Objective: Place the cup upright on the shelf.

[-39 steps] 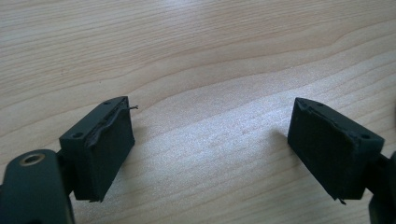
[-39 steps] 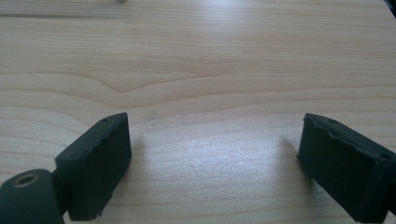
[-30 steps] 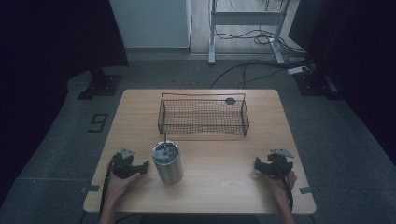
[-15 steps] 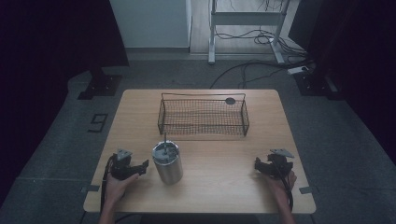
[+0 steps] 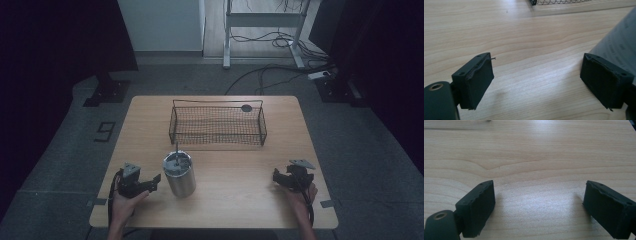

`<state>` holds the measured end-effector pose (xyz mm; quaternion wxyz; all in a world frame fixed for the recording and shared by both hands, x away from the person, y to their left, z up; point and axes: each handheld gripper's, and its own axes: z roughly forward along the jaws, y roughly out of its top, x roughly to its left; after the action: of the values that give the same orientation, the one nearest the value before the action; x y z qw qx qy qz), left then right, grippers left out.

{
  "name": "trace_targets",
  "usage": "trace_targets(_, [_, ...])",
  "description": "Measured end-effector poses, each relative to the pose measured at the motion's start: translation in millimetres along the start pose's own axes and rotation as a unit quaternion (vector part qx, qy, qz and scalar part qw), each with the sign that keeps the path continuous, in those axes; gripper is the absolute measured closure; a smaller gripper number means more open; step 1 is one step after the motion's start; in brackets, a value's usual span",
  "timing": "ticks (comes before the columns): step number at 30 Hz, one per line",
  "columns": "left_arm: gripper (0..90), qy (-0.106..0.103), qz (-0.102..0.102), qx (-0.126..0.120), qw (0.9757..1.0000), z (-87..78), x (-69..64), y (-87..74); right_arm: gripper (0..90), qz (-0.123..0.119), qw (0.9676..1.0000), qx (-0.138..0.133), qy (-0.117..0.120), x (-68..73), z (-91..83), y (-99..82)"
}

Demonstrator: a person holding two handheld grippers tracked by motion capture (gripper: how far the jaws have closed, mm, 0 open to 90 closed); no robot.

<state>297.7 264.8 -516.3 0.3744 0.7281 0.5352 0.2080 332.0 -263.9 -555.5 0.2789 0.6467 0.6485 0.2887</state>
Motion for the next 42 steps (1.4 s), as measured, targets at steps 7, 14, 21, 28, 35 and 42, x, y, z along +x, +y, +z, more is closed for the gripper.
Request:
trace_targets(7, [10.6, -0.009, 0.008, -0.001, 0.9999, -15.8, -12.1, 5.5, 10.5, 0.0, 1.0, -0.001, -0.001, -0.2, -0.1, -0.1])
trace_targets(14, [10.0, -0.029, 0.025, -0.018, 0.9991, -28.0, -24.1, 10.0, 11.1, 0.0, 1.0, -0.001, -0.004, -0.3, -0.1, -0.2])
trace_targets(21, [9.4, -0.045, 0.014, -0.026, 0.9986, -30.8, -23.7, 9.8, 11.6, 0.002, 1.0, -0.002, -0.005, -0.4, -0.2, -0.2])
trace_targets(28, [8.9, -0.058, 0.025, -0.032, 0.9975, -37.0, -28.1, 11.8, 12.1, 0.004, 1.0, -0.002, -0.006, -0.4, -0.5, -0.3])
trace_targets(35, [5.9, -0.081, 0.044, -0.028, 0.9953, -41.6, -35.6, 13.9, 12.2, 0.005, 1.0, -0.002, -0.007, -0.4, -0.5, -0.3])
trace_targets(42, [3.7, -0.107, 0.054, -0.025, 0.9924, -40.2, -42.8, 14.1, 12.3, 0.005, 1.0, -0.002, -0.007, -0.4, -0.5, -0.3])
